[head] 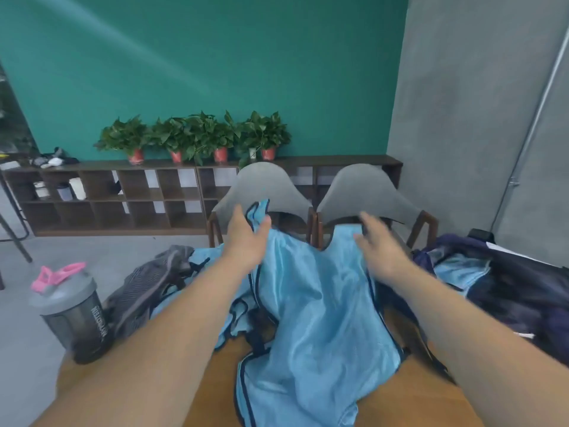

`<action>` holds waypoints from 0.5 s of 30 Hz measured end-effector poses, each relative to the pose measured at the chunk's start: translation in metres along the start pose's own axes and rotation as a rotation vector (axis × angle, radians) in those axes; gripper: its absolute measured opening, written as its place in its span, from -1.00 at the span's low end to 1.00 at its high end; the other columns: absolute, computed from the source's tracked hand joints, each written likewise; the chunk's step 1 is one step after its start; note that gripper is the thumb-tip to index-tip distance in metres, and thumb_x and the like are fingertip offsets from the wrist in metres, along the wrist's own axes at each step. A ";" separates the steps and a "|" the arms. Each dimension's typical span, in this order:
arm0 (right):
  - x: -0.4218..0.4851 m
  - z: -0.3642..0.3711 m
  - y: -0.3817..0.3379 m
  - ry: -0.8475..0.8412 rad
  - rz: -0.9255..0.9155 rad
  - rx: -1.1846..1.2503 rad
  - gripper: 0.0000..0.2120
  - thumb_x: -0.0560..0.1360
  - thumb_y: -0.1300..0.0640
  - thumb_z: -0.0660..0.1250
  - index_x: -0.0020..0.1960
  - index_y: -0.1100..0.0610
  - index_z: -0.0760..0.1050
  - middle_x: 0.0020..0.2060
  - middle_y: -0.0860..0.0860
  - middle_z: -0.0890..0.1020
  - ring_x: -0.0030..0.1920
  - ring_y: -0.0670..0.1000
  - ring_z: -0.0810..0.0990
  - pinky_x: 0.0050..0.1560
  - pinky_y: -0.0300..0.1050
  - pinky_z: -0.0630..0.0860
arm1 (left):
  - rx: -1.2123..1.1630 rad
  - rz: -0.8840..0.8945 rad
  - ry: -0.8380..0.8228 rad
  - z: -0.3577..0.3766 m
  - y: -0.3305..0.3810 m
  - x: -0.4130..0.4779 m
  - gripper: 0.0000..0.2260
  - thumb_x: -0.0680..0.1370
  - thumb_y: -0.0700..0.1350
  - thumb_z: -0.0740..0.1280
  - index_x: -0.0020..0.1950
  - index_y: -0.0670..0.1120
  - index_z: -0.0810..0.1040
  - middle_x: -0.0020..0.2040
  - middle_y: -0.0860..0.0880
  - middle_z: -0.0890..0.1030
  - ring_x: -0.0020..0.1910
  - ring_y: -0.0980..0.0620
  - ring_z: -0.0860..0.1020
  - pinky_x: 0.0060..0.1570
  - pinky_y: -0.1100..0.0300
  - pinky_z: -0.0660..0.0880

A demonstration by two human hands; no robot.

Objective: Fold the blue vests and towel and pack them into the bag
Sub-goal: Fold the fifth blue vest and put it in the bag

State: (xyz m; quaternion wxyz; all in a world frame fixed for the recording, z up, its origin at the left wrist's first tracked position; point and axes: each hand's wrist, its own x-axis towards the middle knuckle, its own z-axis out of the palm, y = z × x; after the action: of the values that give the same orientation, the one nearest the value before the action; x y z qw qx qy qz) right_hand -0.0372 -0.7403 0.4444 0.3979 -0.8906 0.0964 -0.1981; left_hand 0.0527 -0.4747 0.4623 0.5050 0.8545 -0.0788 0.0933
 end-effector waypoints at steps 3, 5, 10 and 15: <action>-0.060 0.054 0.035 -0.321 -0.026 -0.144 -0.42 0.68 -0.21 0.16 0.63 -0.01 0.23 0.62 -0.01 0.25 0.62 0.00 0.20 0.47 -0.30 0.08 | 0.227 0.310 -0.187 0.033 -0.065 -0.066 -0.46 0.70 0.15 0.26 0.65 0.09 0.24 0.61 0.12 0.31 0.56 0.11 0.31 0.57 0.11 0.25; -0.096 0.092 0.060 -0.446 -0.021 -0.255 -0.06 0.45 -0.60 -0.14 0.66 -0.07 0.15 0.66 -0.02 0.15 0.66 -0.01 0.08 0.61 -0.15 0.02 | 0.347 0.422 -0.272 0.053 -0.097 -0.106 -0.57 0.71 0.12 0.24 0.58 0.07 0.38 0.55 0.13 0.39 0.48 0.14 0.39 0.52 0.22 0.27; -0.110 0.118 0.105 -0.437 -0.194 -0.536 0.00 0.40 -0.61 -0.40 0.66 -0.16 0.15 0.67 -0.11 0.08 0.68 -0.02 -0.02 0.63 -0.07 -0.07 | 0.433 0.448 -0.374 0.062 -0.124 -0.141 -0.55 0.73 0.21 0.13 0.60 0.15 0.33 0.56 0.23 0.30 0.54 0.24 0.22 0.52 0.34 0.15; -0.066 0.095 0.113 -0.110 -0.244 -0.786 -0.45 0.60 -0.33 0.17 0.43 -0.05 0.55 0.40 0.04 0.56 0.42 0.16 0.49 0.41 0.14 0.40 | 0.504 0.478 -0.539 0.049 -0.133 -0.142 -0.43 0.68 0.34 0.14 0.66 0.21 0.17 0.64 0.30 0.00 0.64 0.28 -0.08 0.59 0.20 0.10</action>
State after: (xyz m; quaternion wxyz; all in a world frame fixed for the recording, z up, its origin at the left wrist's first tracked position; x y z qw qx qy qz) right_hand -0.0578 -0.7301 0.2845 0.0057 -0.9889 0.0371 -0.1439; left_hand -0.0506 -0.4486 0.2920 0.2063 0.9025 -0.3782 -0.0026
